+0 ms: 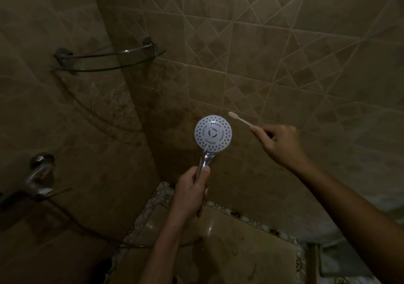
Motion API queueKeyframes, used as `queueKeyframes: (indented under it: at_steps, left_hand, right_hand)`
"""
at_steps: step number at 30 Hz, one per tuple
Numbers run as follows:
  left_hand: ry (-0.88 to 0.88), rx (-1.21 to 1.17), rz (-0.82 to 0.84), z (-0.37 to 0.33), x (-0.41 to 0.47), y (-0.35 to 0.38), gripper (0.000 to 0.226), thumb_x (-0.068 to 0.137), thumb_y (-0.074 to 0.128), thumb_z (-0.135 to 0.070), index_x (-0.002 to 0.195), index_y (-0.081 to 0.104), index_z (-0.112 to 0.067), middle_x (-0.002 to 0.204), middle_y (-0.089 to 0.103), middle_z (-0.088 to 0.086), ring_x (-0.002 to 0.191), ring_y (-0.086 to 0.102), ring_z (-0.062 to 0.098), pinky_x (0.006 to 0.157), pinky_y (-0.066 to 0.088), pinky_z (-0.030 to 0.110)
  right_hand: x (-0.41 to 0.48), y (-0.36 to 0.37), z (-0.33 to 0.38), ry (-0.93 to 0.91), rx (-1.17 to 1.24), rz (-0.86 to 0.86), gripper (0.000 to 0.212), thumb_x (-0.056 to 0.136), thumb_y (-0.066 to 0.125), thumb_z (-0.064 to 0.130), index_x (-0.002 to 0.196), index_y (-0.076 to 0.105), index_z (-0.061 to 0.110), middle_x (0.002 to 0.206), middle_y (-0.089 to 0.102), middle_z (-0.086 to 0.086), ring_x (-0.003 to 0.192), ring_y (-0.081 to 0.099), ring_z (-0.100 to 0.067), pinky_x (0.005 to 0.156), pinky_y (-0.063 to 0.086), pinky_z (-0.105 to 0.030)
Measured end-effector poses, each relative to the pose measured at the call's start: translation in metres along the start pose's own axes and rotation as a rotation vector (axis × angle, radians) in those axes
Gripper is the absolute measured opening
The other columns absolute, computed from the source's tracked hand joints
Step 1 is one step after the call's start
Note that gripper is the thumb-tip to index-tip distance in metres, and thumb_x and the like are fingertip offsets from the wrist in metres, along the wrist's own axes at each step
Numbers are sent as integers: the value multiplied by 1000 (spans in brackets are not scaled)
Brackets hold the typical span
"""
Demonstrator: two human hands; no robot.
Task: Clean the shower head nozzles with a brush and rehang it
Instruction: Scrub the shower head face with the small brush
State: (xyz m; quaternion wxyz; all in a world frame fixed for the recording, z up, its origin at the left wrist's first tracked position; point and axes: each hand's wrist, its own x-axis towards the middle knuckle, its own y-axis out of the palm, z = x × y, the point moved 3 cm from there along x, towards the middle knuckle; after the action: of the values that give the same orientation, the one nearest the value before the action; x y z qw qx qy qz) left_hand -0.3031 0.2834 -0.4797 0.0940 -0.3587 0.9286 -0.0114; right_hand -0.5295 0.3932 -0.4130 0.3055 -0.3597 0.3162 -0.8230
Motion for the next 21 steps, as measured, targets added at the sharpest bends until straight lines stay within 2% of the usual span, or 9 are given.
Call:
queueKeyframes:
  at_steps: [4, 5, 8, 10, 13, 14, 15, 19, 21]
  left_hand:
    - [26, 21, -16, 1, 1, 3, 32, 101, 51, -37, 79, 51, -14, 64, 45, 12, 35, 37, 8, 32, 29, 22]
    - [24, 16, -14, 0, 2, 4, 32, 101, 51, -37, 78, 50, -14, 64, 45, 12, 35, 37, 9, 32, 29, 22]
    - [7, -9, -7, -1, 4, 3, 32, 102, 50, -36, 78, 48, -14, 65, 46, 13, 34, 33, 15, 33, 27, 20]
    - [10, -14, -12, -1, 3, 2, 32, 102, 50, -35, 79, 48, -14, 65, 46, 14, 34, 33, 16, 33, 26, 19]
    - [26, -7, -17, -3, 1, 1, 32, 102, 51, -35, 77, 49, -15, 63, 46, 14, 33, 34, 13, 32, 27, 19]
    - [30, -4, -19, -4, 0, 1, 32, 102, 51, -35, 77, 49, -15, 63, 46, 13, 34, 35, 12, 32, 27, 19]
    - [31, 1, -23, -4, 0, 0, 31, 102, 51, -34, 77, 50, -15, 62, 47, 12, 34, 36, 11, 31, 28, 19]
    - [23, 25, -29, -4, 0, -2, 30, 102, 52, -35, 78, 51, -15, 60, 47, 7, 35, 39, 8, 32, 30, 20]
    - [37, 47, -36, -4, -1, -1, 31, 101, 52, -33, 75, 50, -15, 56, 46, 2, 36, 39, 6, 33, 31, 19]
  right_hand:
    - [-14, 11, 15, -211, 14, 342, 40, 98, 56, 47, 64, 64, 26, 48, 53, 7, 43, 52, -13, 42, 36, -19]
    - [-12, 12, 14, -200, -14, 319, 41, 97, 55, 49, 62, 62, 28, 46, 52, 8, 43, 52, -12, 42, 35, -19]
    - [2, 4, 13, -63, -66, 37, 44, 99, 55, 45, 64, 69, 22, 47, 55, 6, 41, 50, -13, 43, 31, -19]
    - [4, 4, 13, -66, -30, 18, 41, 99, 57, 41, 63, 68, 24, 48, 56, 6, 41, 50, -13, 43, 35, -23]
    - [-5, 12, 24, -222, 60, 353, 36, 99, 58, 41, 64, 59, 33, 47, 51, 9, 41, 50, -14, 39, 36, -18]
    - [-8, 14, 25, -265, 41, 405, 34, 98, 58, 43, 65, 60, 33, 48, 51, 10, 42, 52, -15, 39, 36, -18]
    - [-6, 14, 23, -267, 5, 373, 34, 98, 57, 45, 67, 62, 31, 48, 52, 9, 43, 52, -16, 40, 36, -17]
    - [12, 2, 13, -46, -55, 3, 44, 98, 55, 46, 72, 74, 16, 53, 62, 0, 44, 55, -15, 43, 38, -25]
    - [12, 0, 16, -107, -1, 58, 49, 97, 51, 50, 69, 71, 17, 52, 61, -1, 43, 53, -16, 43, 38, -23]
